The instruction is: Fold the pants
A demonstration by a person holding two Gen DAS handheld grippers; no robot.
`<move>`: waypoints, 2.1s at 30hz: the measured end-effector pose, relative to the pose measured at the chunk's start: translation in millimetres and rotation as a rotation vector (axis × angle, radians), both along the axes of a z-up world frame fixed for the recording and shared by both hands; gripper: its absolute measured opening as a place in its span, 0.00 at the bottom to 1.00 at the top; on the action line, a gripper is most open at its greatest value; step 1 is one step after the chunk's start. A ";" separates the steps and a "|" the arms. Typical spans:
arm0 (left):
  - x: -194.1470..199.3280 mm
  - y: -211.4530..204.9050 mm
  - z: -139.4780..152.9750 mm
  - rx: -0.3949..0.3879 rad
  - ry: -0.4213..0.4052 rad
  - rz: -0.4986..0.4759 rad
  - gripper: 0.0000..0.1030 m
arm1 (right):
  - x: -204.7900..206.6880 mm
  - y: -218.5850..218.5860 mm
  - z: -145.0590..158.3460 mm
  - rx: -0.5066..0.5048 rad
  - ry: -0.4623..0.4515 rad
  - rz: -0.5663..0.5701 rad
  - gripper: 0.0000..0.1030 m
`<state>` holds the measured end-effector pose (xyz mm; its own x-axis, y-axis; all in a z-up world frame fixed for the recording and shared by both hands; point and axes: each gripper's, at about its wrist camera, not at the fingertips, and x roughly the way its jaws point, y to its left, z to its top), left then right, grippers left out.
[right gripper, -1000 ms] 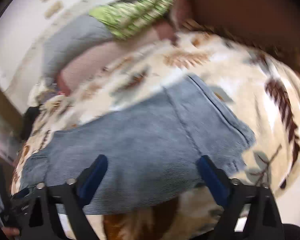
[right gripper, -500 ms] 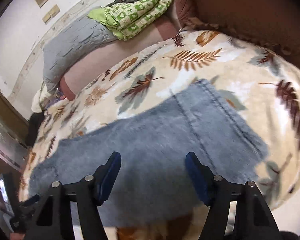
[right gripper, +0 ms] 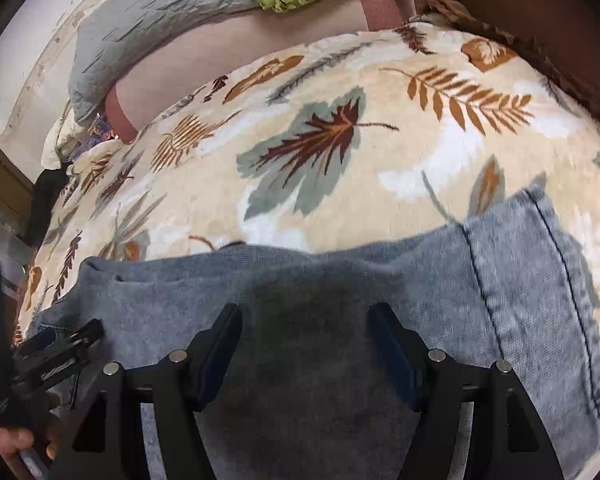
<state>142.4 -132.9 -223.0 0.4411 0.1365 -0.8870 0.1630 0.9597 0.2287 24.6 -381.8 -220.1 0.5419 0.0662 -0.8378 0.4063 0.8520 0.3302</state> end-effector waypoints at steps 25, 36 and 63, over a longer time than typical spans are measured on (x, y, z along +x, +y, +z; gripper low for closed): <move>-100.9 -7.8 56.4 -0.068 -0.072 -0.216 1.00 | -139.6 -60.0 54.1 0.141 -0.351 -0.201 0.80; -140.8 -29.9 45.9 -0.113 -0.046 -0.292 1.00 | -215.6 -55.8 28.8 0.278 -0.300 -0.244 0.81; -121.6 -81.1 5.9 -0.036 0.029 -0.321 1.00 | -197.4 -80.0 -16.9 0.431 -0.203 -0.378 0.82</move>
<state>20.8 -213.9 -217.1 0.4307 -0.0372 -0.9017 0.4646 0.8657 0.1862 -172.8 -461.8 -236.9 0.7402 0.1485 -0.6557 0.5473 0.4335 0.7159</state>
